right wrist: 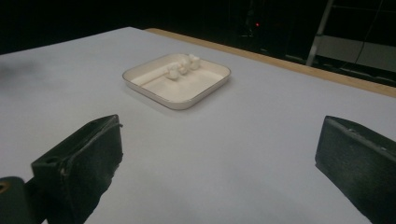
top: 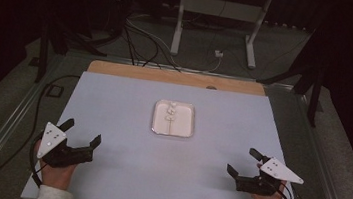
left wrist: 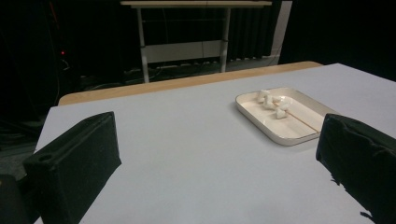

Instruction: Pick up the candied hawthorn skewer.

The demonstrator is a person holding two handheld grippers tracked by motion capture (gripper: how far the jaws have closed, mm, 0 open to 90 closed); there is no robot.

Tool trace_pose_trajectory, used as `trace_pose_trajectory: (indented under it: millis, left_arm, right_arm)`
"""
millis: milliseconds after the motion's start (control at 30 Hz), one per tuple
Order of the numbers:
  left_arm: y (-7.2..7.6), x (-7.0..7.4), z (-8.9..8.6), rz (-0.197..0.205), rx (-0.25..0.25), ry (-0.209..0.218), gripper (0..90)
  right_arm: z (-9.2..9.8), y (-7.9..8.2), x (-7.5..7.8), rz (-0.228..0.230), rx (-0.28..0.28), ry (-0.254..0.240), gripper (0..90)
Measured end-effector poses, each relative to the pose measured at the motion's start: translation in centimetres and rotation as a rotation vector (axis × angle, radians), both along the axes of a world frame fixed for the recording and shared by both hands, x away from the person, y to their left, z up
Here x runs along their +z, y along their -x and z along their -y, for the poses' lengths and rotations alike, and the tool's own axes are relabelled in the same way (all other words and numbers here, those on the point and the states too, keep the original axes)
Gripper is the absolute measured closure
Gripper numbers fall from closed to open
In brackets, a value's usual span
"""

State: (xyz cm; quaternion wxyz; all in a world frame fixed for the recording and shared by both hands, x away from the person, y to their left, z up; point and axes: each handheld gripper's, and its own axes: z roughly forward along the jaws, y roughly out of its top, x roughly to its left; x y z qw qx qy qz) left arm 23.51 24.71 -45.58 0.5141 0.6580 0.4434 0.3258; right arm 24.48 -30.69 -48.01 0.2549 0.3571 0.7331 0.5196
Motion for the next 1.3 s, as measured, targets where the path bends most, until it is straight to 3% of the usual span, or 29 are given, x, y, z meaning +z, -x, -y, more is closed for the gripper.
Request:
trace_pose_trajectory:
  millis: [167, 400, 600, 733, 833, 900, 1300]
  left_arm:
    - [-0.1, -0.4, -0.1, -0.008, -0.004, 0.017, 0.5]
    - [-0.4, -0.3, 0.3, -0.016, -0.013, 0.009, 0.4]
    - [-1.3, 0.3, 1.0, -0.054, -0.019, 0.015, 0.5]
    - [-1.8, 0.9, 1.4, -0.065, -0.03, 0.004, 0.5]
    - [-2.3, 1.4, 1.8, -0.06, -0.038, 0.001, 0.5]
    - [-2.9, 1.7, 2.1, -0.08, -0.055, 0.001, 0.5]
    - [-5.4, 1.9, 4.0, -0.115, -0.103, -0.005, 0.5]
  right_arm:
    - [0.0, -0.3, -0.2, -0.007, -0.018, 0.008, 1.1]
    - [0.0, -0.2, 0.0, -0.01, -0.038, 0.0, 1.1]
    - [0.0, -0.2, 0.1, -0.015, -0.057, -0.022, 1.1]
    - [0.0, -0.2, -0.1, -0.015, -0.065, 0.006, 1.1]
    - [0.0, -0.2, -0.1, -0.019, -0.07, 0.0, 1.1]
    - [-0.1, -0.2, -0.2, -0.02, -0.071, 0.004, 1.1]
    - [0.2, -0.3, -0.4, -0.025, -0.083, 0.006, 1.1]
